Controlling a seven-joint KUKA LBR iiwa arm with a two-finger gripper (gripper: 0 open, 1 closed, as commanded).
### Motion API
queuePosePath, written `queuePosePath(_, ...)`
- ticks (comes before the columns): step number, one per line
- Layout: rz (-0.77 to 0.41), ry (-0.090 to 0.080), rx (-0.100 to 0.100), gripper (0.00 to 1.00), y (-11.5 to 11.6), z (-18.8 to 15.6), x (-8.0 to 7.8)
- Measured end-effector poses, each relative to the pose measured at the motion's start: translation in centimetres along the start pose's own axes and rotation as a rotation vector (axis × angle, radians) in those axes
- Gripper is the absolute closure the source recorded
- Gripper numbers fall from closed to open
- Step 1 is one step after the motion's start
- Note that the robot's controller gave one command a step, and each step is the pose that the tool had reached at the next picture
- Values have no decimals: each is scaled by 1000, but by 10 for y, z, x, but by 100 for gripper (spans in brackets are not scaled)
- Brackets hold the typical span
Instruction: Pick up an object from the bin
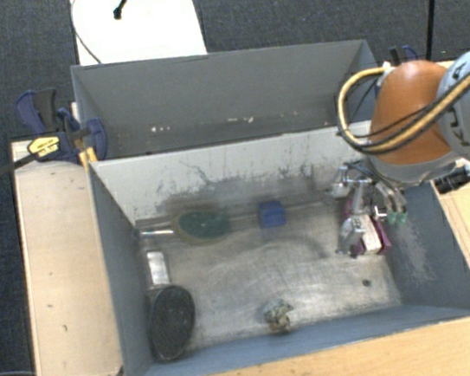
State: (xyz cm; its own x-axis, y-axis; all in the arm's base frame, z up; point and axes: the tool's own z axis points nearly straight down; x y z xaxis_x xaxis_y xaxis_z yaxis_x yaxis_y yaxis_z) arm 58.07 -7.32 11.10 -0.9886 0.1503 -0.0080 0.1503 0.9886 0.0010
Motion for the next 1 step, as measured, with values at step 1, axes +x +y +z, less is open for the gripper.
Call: queuePosePath(1, -633, 8, 0, 0, -78, -27, 38)
